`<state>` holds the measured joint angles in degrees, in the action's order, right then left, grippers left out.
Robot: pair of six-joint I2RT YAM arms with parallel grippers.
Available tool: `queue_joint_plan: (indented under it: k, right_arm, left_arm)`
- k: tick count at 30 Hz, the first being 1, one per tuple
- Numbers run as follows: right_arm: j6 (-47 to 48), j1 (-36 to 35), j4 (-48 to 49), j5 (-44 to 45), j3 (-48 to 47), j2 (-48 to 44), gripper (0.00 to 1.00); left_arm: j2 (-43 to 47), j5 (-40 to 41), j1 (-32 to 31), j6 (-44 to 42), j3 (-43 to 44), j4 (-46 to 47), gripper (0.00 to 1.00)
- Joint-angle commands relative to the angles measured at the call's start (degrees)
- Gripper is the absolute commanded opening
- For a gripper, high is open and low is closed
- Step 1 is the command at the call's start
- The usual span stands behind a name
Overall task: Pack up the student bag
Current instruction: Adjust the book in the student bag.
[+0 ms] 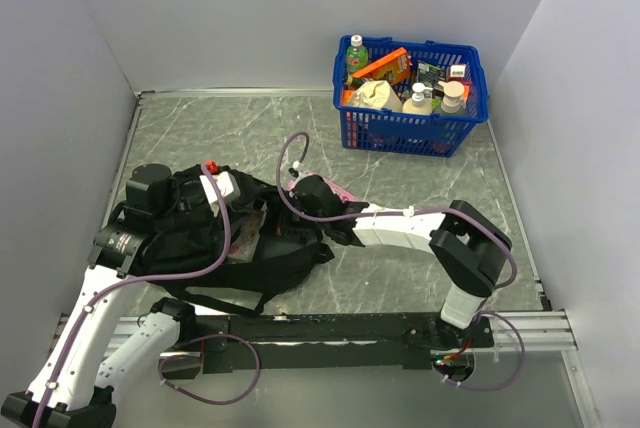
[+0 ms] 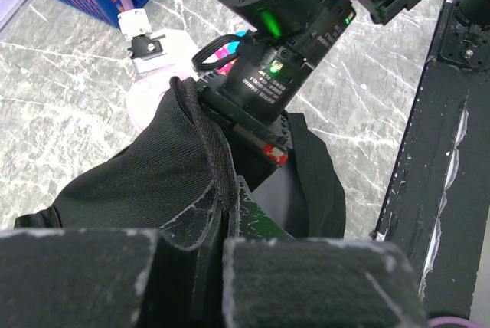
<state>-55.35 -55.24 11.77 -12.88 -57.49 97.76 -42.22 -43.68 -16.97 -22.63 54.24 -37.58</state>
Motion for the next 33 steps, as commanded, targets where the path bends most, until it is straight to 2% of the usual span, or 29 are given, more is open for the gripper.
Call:
queue_joint_plan:
  k: [1, 9, 15, 17, 18, 21, 24, 25, 27, 30, 31, 33]
  right_arm:
    - [-4.41, 0.75, 6.51, 2.16, -4.37, 2.70, 0.00]
    - [-13.90, 3.03, 11.34, 4.27, -7.63, 10.25, 0.00]
    - [-13.30, 3.83, 11.96, 4.71, -11.41, 11.14, 0.01]
    - [-12.07, 4.70, 10.82, 3.57, -11.42, 9.57, 0.12]
    - [-10.41, 4.88, 10.64, 3.48, -10.54, 8.34, 0.23]
    - [-6.11, 6.37, 10.29, 2.43, -3.26, 1.32, 0.44]
    - [-0.31, 9.00, 6.08, 1.38, 5.87, -6.85, 0.55]
    - [1.72, 9.97, 5.11, 0.76, 7.29, -8.88, 0.56]
    - [7.87, 14.45, -1.90, 0.84, 8.36, -14.07, 0.69]
    - [16.74, 23.05, -13.05, -1.09, 4.51, -15.58, 0.71]
    - [18.68, 24.73, -19.44, -0.39, 2.50, -14.19, 0.72]
    - [22.74, 28.95, -22.56, -0.12, -1.91, -12.07, 0.73]
  left_arm:
    - [1.08, -3.96, -0.69, 0.22, 1.75, 5.42, 0.01]
    - [1.09, -4.57, -0.69, -1.10, 2.01, 3.22, 0.01]
    - [0.82, -5.27, -0.78, -3.20, 2.45, 0.76, 0.01]
    - [1.17, -5.19, -0.78, -3.56, 1.49, 0.32, 0.01]
    - [1.26, -5.01, -0.78, -3.73, 1.14, 0.23, 0.01]
    - [2.22, -4.22, -0.78, -4.61, -0.09, 0.05, 0.01]
    - [2.93, -4.04, -0.78, -5.58, -1.76, -0.21, 0.01]
    - [3.10, -4.04, -0.78, -5.67, -2.29, -0.21, 0.01]
    - [3.81, -4.48, -0.78, -5.58, -4.05, -0.04, 0.01]
    - [4.33, -4.84, -0.78, -4.62, -5.54, 0.93, 0.01]
    - [4.42, -4.83, -0.78, -4.44, -5.81, 1.19, 0.01]
    - [4.42, -4.75, -0.78, -4.17, -5.72, 1.63, 0.01]
